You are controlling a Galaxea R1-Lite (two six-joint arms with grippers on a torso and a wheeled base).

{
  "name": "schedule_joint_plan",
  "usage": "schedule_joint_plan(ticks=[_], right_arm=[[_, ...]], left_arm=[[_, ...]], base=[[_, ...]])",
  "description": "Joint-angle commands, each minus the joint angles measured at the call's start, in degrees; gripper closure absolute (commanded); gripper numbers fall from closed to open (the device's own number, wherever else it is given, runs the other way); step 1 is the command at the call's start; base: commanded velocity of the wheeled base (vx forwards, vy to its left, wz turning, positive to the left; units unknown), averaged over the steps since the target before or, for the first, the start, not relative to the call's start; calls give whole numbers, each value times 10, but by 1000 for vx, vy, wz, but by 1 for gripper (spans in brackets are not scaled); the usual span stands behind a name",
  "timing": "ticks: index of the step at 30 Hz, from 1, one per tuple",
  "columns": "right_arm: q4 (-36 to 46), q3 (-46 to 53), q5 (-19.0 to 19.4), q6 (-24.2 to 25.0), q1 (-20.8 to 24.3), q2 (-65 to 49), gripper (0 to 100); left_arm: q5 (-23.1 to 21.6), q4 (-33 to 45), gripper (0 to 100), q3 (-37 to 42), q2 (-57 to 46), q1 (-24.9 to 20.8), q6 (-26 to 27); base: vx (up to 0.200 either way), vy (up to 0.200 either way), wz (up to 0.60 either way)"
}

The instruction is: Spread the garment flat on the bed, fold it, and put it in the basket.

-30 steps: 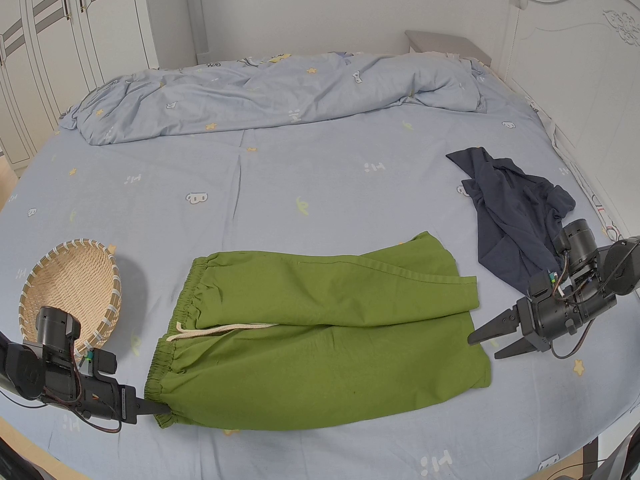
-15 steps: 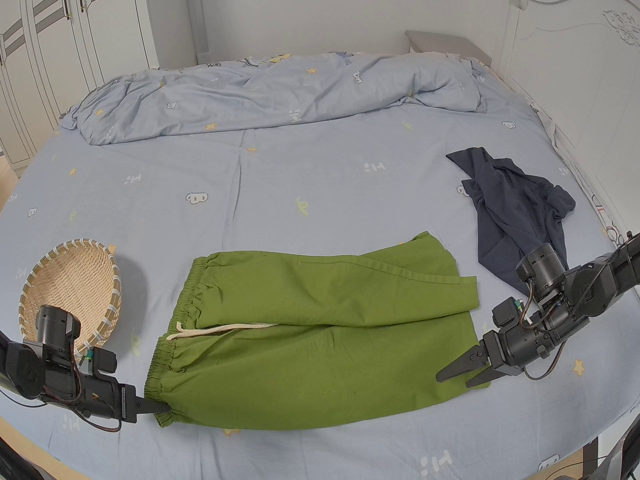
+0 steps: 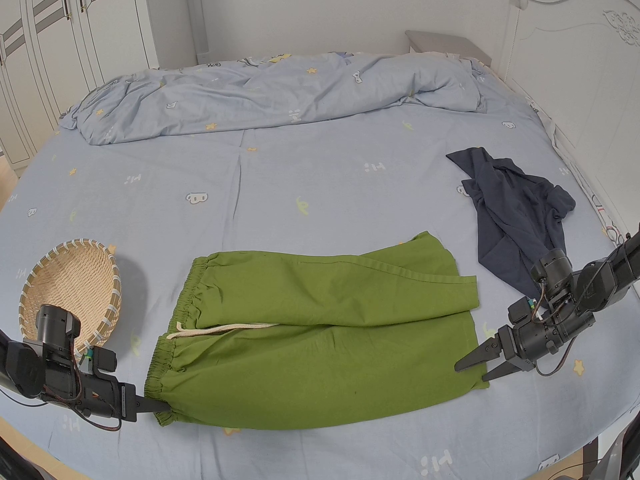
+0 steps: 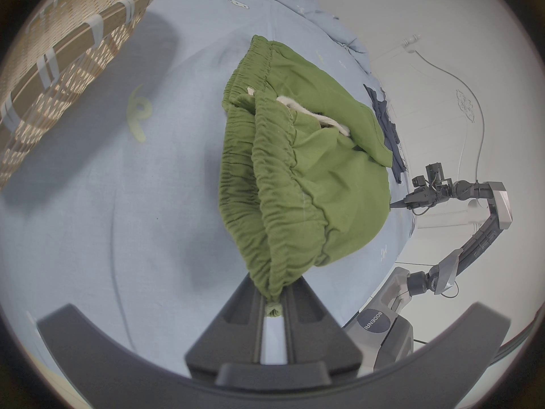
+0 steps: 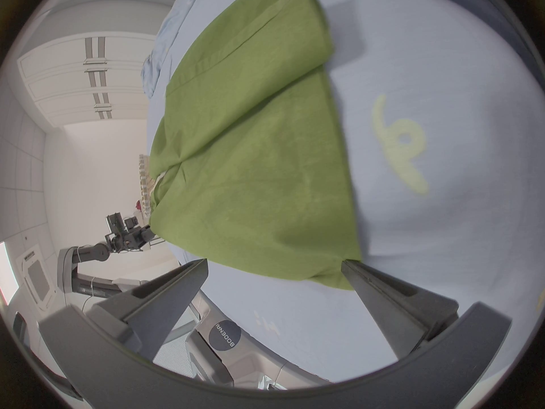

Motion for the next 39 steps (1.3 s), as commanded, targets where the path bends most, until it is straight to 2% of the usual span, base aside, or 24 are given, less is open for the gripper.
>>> schedule_joint_plan(ticks=[1, 15, 21, 31, 36, 39], right_arm=[[2, 3, 0, 0, -18, -20, 0], [18, 15, 1, -23, -22, -22, 0], [16, 19, 6, -42, -11, 13, 0], [14, 18, 68, -55, -10, 29, 0], [13, 15, 70, -59, -14, 31, 0], [13, 16, 65, -77, -27, 36, 0]], left_arm=[[0, 0, 100, 0, 1, 0, 0], [0, 0, 100, 1, 2, -2, 0], [0, 0, 100, 1, 5, -2, 0], [0, 0, 100, 0, 6, -2, 0], [0, 0, 100, 0, 6, -2, 0], [0, 0, 100, 0, 6, -2, 0]], base=[[0, 0, 0], [0, 0, 0], [0, 0, 0], [0, 0, 0], [0, 0, 0], [0, 0, 0]])
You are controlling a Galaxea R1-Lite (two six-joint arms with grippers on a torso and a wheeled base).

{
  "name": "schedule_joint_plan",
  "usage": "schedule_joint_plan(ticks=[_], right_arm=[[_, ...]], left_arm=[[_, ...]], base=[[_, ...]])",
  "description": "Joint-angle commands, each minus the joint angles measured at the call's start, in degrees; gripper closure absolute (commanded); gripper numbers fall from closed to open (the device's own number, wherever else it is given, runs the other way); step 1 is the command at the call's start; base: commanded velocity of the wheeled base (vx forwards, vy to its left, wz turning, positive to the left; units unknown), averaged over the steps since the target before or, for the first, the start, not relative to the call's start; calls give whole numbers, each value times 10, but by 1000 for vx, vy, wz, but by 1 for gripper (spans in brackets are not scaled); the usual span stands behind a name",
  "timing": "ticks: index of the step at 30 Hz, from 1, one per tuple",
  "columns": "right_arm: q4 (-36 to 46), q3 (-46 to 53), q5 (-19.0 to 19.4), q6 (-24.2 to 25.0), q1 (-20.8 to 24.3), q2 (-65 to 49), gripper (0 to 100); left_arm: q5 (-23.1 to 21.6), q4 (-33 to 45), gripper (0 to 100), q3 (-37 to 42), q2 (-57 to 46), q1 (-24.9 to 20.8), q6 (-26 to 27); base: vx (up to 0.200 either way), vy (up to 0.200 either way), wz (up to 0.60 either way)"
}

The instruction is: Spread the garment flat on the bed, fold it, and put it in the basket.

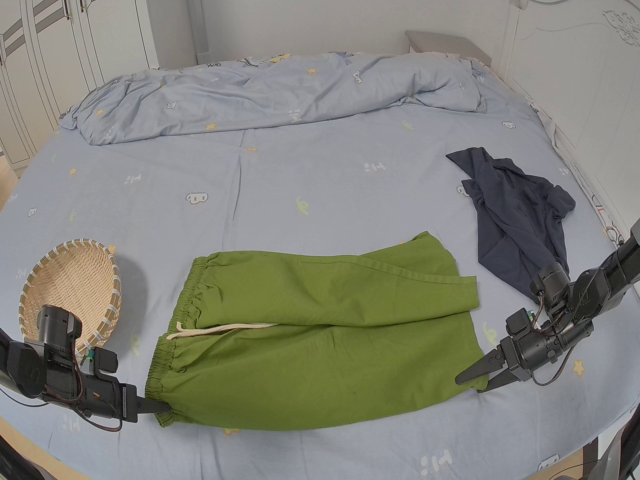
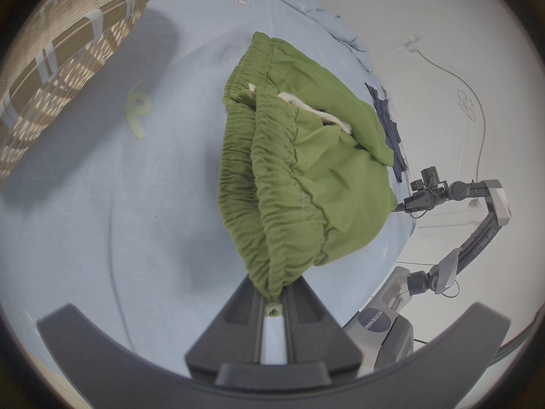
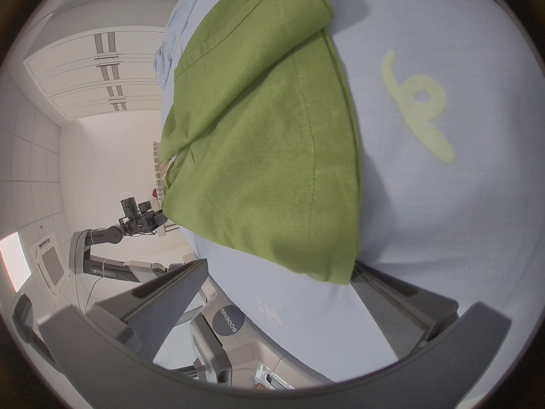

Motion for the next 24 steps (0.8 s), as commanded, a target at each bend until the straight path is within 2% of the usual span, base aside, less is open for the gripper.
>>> schedule_joint_plan(ticks=[1, 3, 9, 16, 24], right_arm=[[0, 0, -4, -10, -11, 7, 0], [1, 1, -5, -29, -32, 9, 0], [-6, -1, 0, -28, -53, 11, 0], [-52, 14, 4, -26, -42, 27, 0], [-89, 18, 27, -18, -25, 26, 0]], left_arm=[[0, 0, 100, 0, 1, 0, 0], [1, 0, 100, 0, 2, 0, 0], [0, 0, 100, 1, 3, -3, 0], [0, 0, 100, 0, 3, -4, 0], [0, 0, 100, 0, 3, -4, 0]], base=[[0, 0, 0], [0, 0, 0], [0, 0, 0], [0, 0, 0], [0, 0, 0]])
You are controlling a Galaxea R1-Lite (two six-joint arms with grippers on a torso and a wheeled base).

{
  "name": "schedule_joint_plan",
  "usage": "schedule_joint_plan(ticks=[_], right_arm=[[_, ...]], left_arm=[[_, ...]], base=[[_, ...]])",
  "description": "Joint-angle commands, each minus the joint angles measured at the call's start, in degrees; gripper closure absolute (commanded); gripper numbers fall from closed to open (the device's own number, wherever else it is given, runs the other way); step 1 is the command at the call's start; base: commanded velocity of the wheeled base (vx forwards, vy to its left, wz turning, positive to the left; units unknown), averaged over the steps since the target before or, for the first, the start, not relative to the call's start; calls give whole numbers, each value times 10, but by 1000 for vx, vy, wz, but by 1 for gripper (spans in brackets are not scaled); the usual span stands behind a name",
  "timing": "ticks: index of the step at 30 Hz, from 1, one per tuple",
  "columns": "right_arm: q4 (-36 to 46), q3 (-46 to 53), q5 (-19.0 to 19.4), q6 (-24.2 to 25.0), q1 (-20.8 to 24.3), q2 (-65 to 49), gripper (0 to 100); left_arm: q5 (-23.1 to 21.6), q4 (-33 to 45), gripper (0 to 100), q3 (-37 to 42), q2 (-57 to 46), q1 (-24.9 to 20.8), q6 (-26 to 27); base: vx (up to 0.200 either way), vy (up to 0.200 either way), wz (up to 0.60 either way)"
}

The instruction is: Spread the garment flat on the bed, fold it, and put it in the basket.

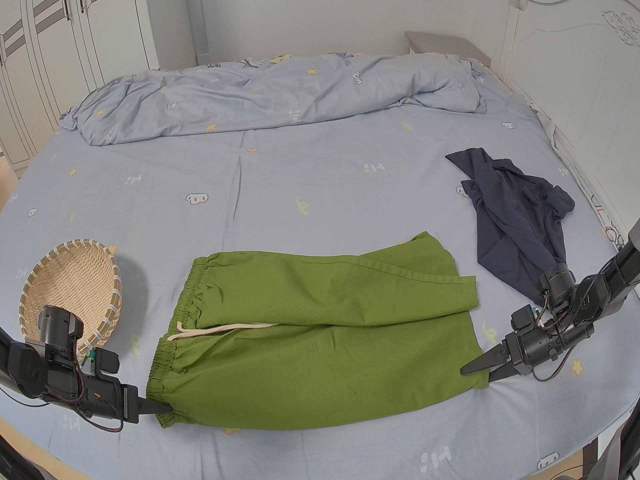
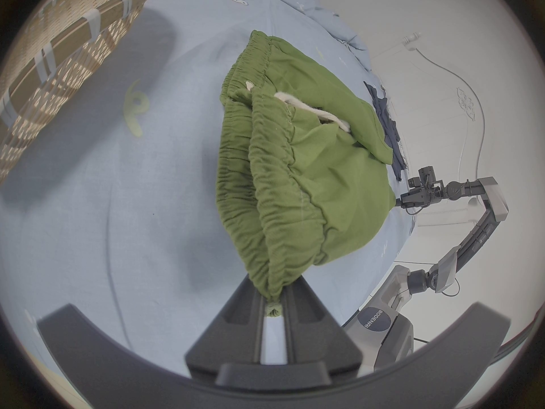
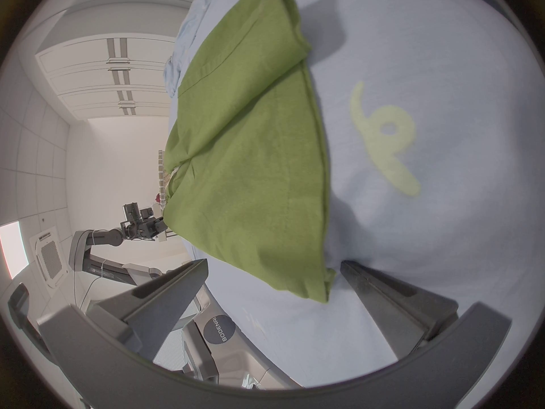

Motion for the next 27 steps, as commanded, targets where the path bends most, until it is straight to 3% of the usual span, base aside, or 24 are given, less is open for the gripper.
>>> schedule_joint_plan(ticks=[1, 10, 11, 27], right_arm=[[-17, 3, 4, 3, 6, 4, 0], [-22, 6, 4, 2, -3, 5, 0], [-22, 6, 4, 2, -3, 5, 100], [-28, 16, 5, -7, -59, 8, 100]], left_arm=[[0, 0, 100, 0, 0, 0, 0], [0, 0, 100, -1, 3, 0, 0], [0, 0, 100, -1, 3, 0, 0], [1, 0, 100, 0, 10, 3, 1]], base=[[0, 0, 0], [0, 0, 0], [0, 0, 0], [0, 0, 0]])
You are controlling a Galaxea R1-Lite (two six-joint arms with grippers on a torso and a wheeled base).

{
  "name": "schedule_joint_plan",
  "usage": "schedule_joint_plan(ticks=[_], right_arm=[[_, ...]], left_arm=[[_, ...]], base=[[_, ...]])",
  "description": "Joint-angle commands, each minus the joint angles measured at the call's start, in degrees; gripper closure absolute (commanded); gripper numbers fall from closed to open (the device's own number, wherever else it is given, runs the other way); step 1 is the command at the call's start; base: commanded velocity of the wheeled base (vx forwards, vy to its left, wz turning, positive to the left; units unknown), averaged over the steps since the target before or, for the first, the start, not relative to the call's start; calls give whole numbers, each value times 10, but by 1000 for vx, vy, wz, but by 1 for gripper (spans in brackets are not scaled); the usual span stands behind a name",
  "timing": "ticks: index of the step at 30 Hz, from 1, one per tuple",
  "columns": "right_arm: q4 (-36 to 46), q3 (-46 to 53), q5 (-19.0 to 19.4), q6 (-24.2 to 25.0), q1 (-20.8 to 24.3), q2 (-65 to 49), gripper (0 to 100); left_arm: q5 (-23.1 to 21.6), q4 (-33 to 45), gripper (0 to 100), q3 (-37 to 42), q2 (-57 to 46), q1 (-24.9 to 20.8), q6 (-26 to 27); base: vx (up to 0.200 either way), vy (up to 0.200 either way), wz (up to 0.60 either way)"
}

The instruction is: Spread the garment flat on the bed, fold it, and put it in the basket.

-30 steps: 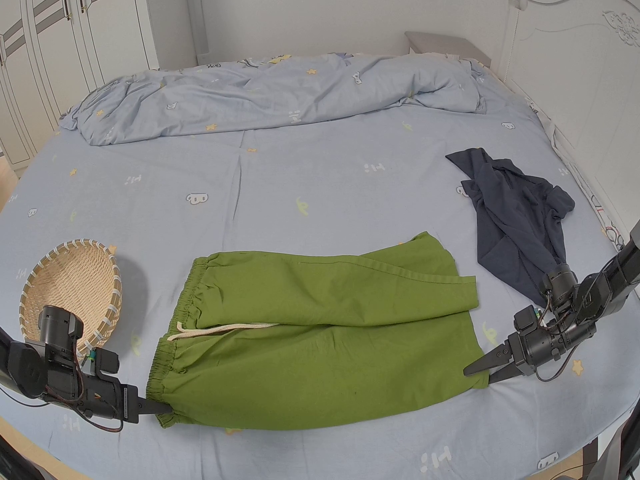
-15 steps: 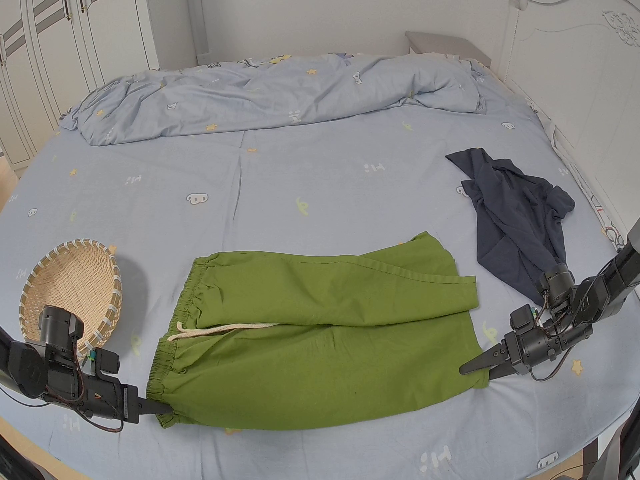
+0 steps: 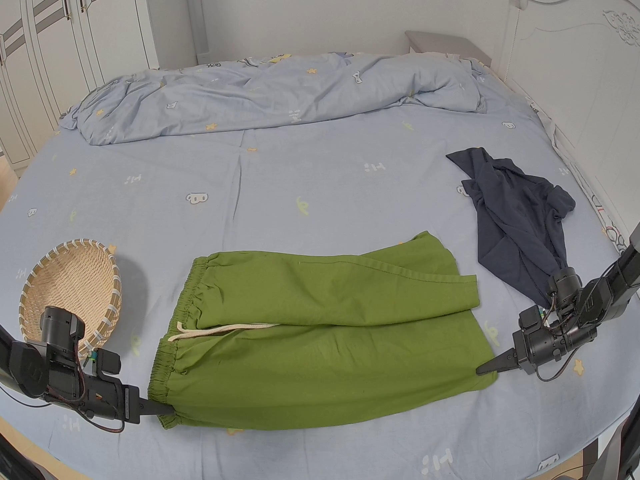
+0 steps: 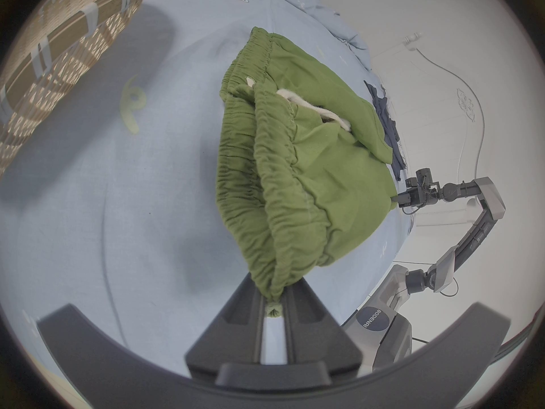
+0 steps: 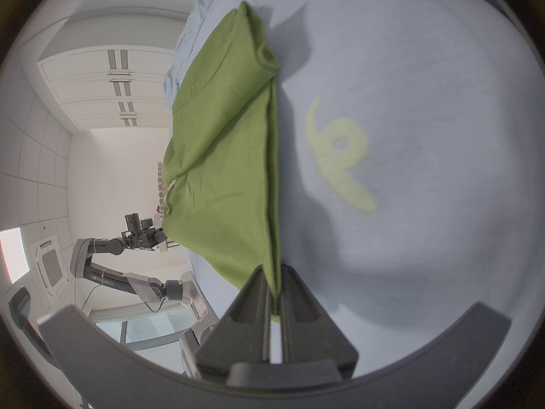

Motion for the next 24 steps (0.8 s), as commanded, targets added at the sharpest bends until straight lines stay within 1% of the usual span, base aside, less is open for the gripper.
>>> schedule_joint_plan(ticks=[1, 2, 4, 6, 8, 9, 10, 11, 12, 13, 14, 16, 17, 18, 19, 20, 22, 24], right_arm=[[2, 1, 0, -4, -16, -5, 100], [2, 2, 0, -4, -16, -5, 100], [6, 16, -2, -1, -3, -39, 100], [18, 24, -3, 7, 20, -79, 100], [44, 21, -4, 16, 36, -110, 100], [79, 17, -11, 21, 48, -140, 100], [79, 17, -11, 21, 48, -140, 100], [108, 8, -18, 22, 53, -161, 100], [108, 8, -18, 22, 53, -161, 100], [153, -5, -56, 23, 56, -181, 100], [160, -3, -70, 23, 57, -183, 100], [168, 14, -128, 23, 58, -186, 100], [167, 20, -135, 23, 58, -186, 100], [162, 48, -163, 23, 59, -190, 100], [156, 71, -165, 22, 59, -201, 100], [155, 73, -165, 22, 59, -203, 100], [112, 130, -166, 24, 57, -234, 100], [89, 151, -169, 24, 57, -241, 100]], left_arm=[[1, 0, 100, 1, 4, 2, 0], [1, 0, 100, 1, 4, 2, 0], [-1, 5, 100, 1, 2, 4, 0], [-1, 9, 100, 5, -5, 4, 1], [-1, 22, 100, 5, -12, 5, 2], [-1, 42, 100, 4, -22, 6, 6], [-1, 42, 100, 4, -22, 6, 6], [-1, 61, 100, 2, -33, 13, 13], [-1, 61, 100, 2, -33, 13, 13], [-1, 93, 100, 1, -56, 31, 32], [-1, 100, 100, 1, -61, 34, 34], [-1, 112, 100, 1, -70, 38, 37], [-1, 113, 100, 1, -71, 38, 37], [-1, 117, 100, 1, -73, 38, 39], [-1, 127, 100, 1, -75, 38, 41], [-1, 128, 100, 1, -75, 37, 41], [0, 157, 100, 1, -74, 42, 55], [1, 162, 100, 1, -74, 51, 59]], base=[[0, 0, 0], [0, 0, 0], [0, 0, 0], [0, 0, 0], [0, 0, 0], [0, 0, 0], [0, 0, 0], [0, 0, 0], [0, 0, 0], [0, 0, 0], [0, 0, 0], [0, 0, 0], [0, 0, 0], [0, 0, 0], [0, 0, 0], [0, 0, 0], [0, 0, 0], [0, 0, 0]])
